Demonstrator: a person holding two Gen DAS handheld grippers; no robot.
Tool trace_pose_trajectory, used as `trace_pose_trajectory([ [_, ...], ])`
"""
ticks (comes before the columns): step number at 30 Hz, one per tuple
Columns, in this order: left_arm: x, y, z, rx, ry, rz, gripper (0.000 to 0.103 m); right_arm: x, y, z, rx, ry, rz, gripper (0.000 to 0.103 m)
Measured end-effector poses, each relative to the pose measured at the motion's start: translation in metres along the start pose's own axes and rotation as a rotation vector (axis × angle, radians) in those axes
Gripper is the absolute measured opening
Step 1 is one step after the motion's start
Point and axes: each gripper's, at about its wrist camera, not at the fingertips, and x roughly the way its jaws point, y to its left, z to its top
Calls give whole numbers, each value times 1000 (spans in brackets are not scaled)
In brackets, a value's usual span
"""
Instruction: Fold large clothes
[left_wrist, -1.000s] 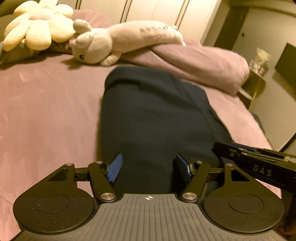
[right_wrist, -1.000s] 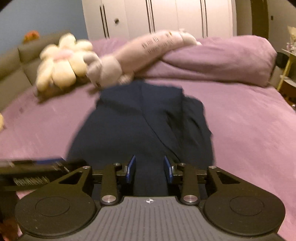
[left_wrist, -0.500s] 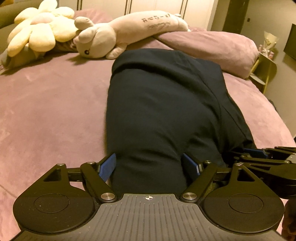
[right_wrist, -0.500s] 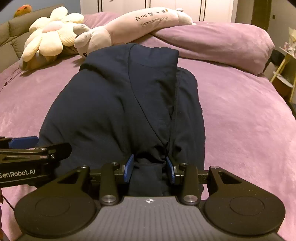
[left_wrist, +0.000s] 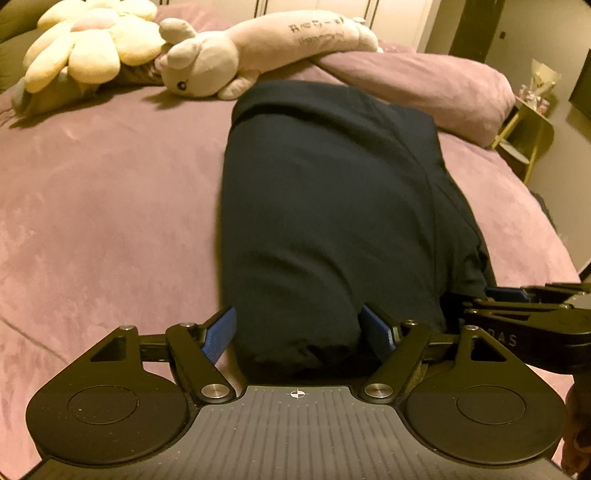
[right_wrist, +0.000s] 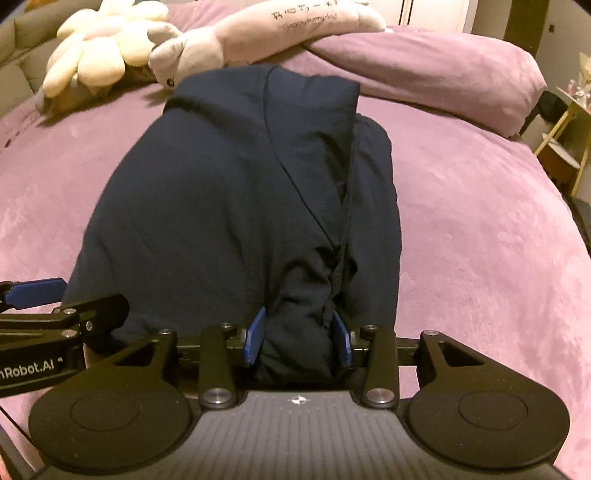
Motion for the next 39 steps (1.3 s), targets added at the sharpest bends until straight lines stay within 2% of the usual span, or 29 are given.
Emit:
trace_pose_trajectory([
  [6,12,11,-3,-20,10,-24,85,8,3,0,-21,3,-15,42],
  [14,22,14,-5,-17,14,-16,90,11,6,1,-27,4,-31,44],
  [20,21,8,-8,16,-5,17,91,8,12,-5,-47,-20,-53,44],
  [24,10,7,-9,28,-6,25,91,-5,14,-12,-52,-41,-49,48],
  [25,6,7,-10,31,-5,26,90,-11,14,-14,-51,-41,-48,54],
  [27,-10,6,-13,49,-20,21,89,-28,13,-19,-56,-51,-47,58],
  [29,-29,9,-19,97,-63,36,88,-45,7,-23,-38,-97,-38,58],
  [31,-41,18,-22,105,-116,94,87,-59,-1,-18,33,-143,-6,58],
  [35,-42,52,-7,-51,-141,133,87,-69,-5,11,123,-249,65,54],
  [39,-27,77,16,-190,-125,159,87,-49,11,42,46,-348,131,53],
])
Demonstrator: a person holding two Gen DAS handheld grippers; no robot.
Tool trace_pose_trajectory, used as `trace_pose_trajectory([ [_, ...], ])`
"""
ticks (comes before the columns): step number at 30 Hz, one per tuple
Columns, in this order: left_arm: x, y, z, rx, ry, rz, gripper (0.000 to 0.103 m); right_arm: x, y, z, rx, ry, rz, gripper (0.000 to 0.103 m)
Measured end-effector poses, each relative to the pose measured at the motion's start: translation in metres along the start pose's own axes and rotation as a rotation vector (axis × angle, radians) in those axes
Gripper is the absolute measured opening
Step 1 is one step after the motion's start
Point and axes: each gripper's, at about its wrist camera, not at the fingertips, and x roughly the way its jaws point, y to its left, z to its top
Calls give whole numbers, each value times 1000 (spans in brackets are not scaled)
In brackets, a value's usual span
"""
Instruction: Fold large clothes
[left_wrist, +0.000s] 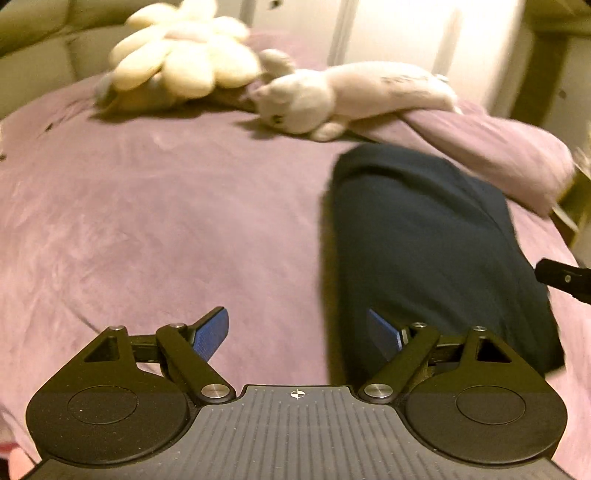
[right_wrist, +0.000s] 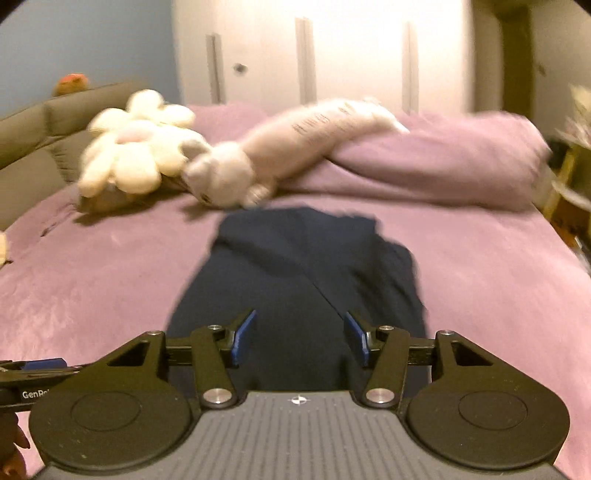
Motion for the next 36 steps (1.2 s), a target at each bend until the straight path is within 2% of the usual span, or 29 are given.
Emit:
trace_pose_trajectory([
  [3,14,-2,15,-22,-15,21,87,37,7,12,-23,-14,4,52],
  [8,48,-35,44,-8,-82,42,89,98,7,35,8,-53,-65,52],
  [11,73,-60,60,-5,-101,62,90,139,-9,25,11,-31,-166,53],
  [13,90,-74,62,9,-100,41,93,158,-30,11,82,-6,-180,56],
  [16,110,-86,61,25,-148,26,98,171,-51,-5,148,-20,-158,58],
  [20,133,-87,55,-29,-104,27,101,184,-57,-5,147,7,-157,60],
  [23,127,-84,55,-11,-99,15,101,172,-50,-2,128,-12,-171,64],
  [26,97,-72,46,43,-100,-18,101,135,-42,-2,125,-27,-159,74],
  [28,72,-62,32,60,-88,-28,100,97,-39,-12,114,-50,-123,92],
  [29,56,-54,22,60,-91,-39,100,76,-39,-23,121,-35,-99,93],
  [31,34,-42,2,64,-72,-53,100,38,-41,-48,150,21,-77,94],
  [33,18,-35,-19,88,4,-24,100,8,-38,-72,136,100,-88,97],
  [36,-11,-28,-40,97,16,-5,100,-26,-32,-97,117,270,-117,99],
])
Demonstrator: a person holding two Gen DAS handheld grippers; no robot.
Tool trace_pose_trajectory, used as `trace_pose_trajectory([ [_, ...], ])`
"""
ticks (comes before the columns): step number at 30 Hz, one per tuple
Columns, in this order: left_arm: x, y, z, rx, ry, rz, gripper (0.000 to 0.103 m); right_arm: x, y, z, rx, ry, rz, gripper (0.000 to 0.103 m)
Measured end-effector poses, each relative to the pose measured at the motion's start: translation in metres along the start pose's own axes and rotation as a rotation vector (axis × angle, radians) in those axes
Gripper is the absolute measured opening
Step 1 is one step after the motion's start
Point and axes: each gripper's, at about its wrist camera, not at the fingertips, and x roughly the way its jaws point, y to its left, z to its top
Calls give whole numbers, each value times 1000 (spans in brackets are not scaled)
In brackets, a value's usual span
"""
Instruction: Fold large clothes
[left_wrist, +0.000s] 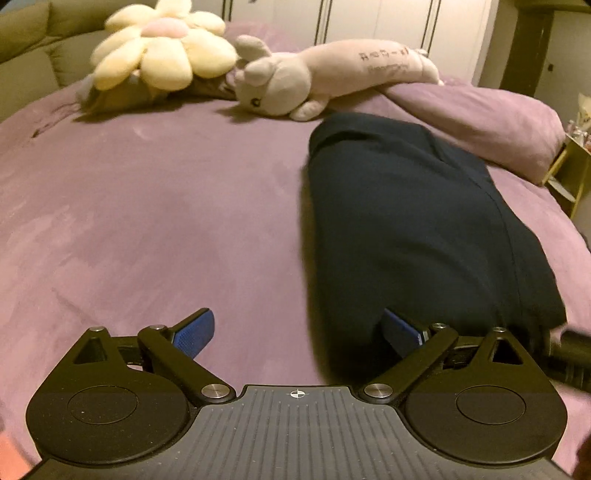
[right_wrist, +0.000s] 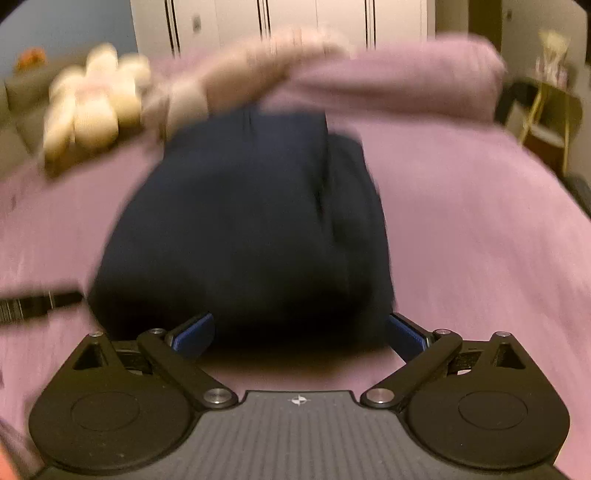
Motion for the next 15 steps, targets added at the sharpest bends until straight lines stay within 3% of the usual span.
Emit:
trace_pose_trajectory([
  [2,-11,-1,-7,15,50,-6,100,-7,1,-14,0,137,-26,99],
  [4,-19,-5,-12,29,98,-2,100,-16,3,-22,-9,179,-40,99],
  [7,-31,-13,-20,49,139,0,100,-32,10,-23,-20,186,-77,99],
  [15,-55,-25,-28,126,105,5,100,-52,18,-5,-2,137,-99,99],
])
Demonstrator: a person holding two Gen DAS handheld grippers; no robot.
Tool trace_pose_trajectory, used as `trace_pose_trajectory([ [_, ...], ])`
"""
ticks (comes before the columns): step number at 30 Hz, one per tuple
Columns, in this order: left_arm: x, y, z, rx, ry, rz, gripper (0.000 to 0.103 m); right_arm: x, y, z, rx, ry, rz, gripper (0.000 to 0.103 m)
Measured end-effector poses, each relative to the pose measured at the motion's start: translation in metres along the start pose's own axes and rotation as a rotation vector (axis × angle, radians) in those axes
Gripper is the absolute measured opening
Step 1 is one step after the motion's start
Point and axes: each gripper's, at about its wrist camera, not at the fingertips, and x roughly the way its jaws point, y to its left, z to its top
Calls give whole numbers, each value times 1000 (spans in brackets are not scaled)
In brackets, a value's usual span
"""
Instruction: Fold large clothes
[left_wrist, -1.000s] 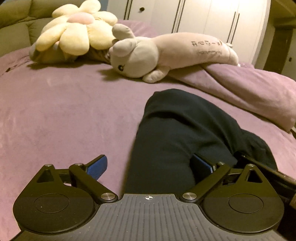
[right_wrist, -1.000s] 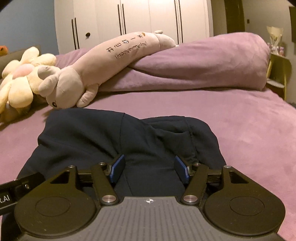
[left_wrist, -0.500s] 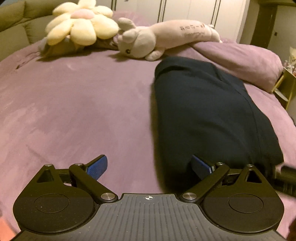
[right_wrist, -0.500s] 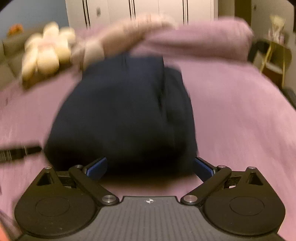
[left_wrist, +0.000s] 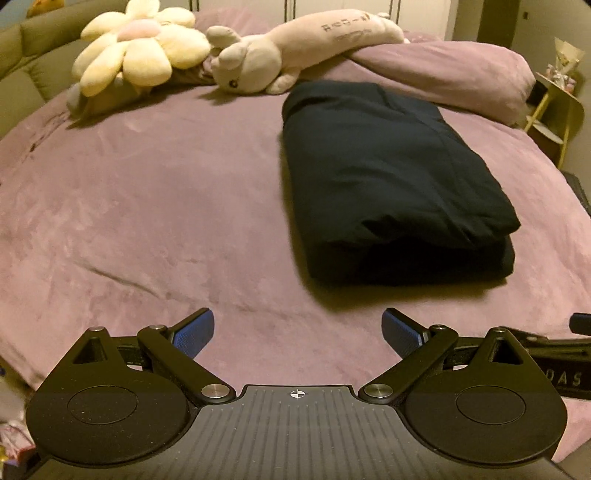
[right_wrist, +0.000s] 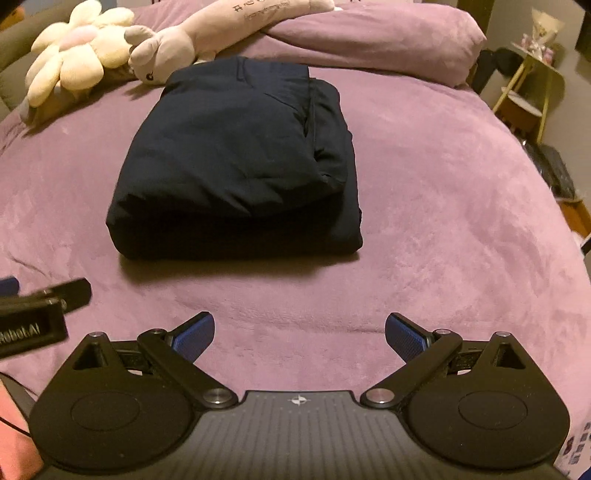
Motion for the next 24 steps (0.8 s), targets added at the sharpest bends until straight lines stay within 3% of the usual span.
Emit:
trace_pose_trajectory([
  [24,-7,-5,1,23,7,-16,100,-15,1,5,53,-32,-17,99],
])
